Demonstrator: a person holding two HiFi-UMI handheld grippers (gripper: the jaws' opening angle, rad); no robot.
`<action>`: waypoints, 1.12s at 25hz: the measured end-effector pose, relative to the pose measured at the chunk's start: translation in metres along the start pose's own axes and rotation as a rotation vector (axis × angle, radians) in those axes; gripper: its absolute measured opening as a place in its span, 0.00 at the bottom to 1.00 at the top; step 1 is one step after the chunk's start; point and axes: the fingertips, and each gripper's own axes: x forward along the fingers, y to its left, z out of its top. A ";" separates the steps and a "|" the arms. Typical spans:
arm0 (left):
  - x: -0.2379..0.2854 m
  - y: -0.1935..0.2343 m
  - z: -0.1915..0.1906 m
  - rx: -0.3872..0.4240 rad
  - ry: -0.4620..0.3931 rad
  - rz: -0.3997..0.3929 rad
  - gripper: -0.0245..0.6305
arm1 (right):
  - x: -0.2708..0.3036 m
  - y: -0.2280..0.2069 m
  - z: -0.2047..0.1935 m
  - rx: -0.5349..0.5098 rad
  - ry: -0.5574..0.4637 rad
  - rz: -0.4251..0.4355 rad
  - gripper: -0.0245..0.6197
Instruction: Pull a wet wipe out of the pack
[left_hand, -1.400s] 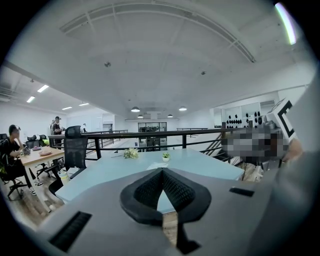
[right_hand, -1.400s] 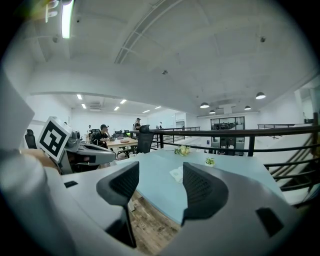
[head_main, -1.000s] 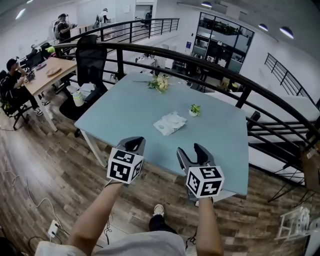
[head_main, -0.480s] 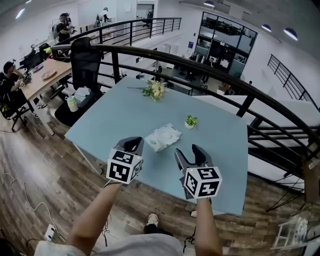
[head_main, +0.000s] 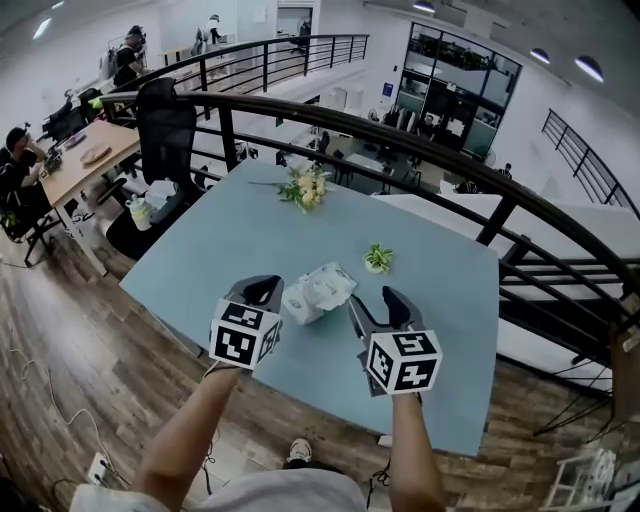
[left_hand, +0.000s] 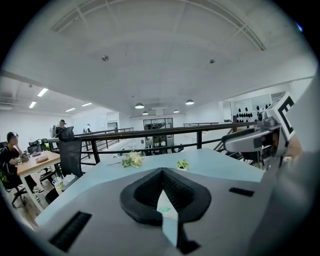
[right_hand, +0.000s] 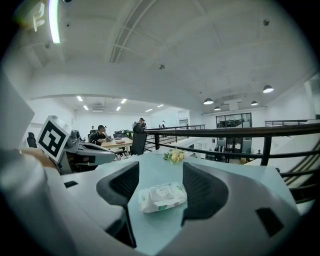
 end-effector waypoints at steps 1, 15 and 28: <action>0.004 0.000 0.000 0.002 0.004 0.001 0.02 | 0.003 -0.003 0.001 0.000 -0.001 0.002 0.44; 0.051 -0.002 0.007 0.035 0.025 -0.013 0.02 | 0.032 -0.035 -0.003 0.010 0.002 0.002 0.44; 0.078 0.019 0.006 0.034 0.019 -0.052 0.02 | 0.059 -0.041 -0.009 0.022 0.015 -0.041 0.44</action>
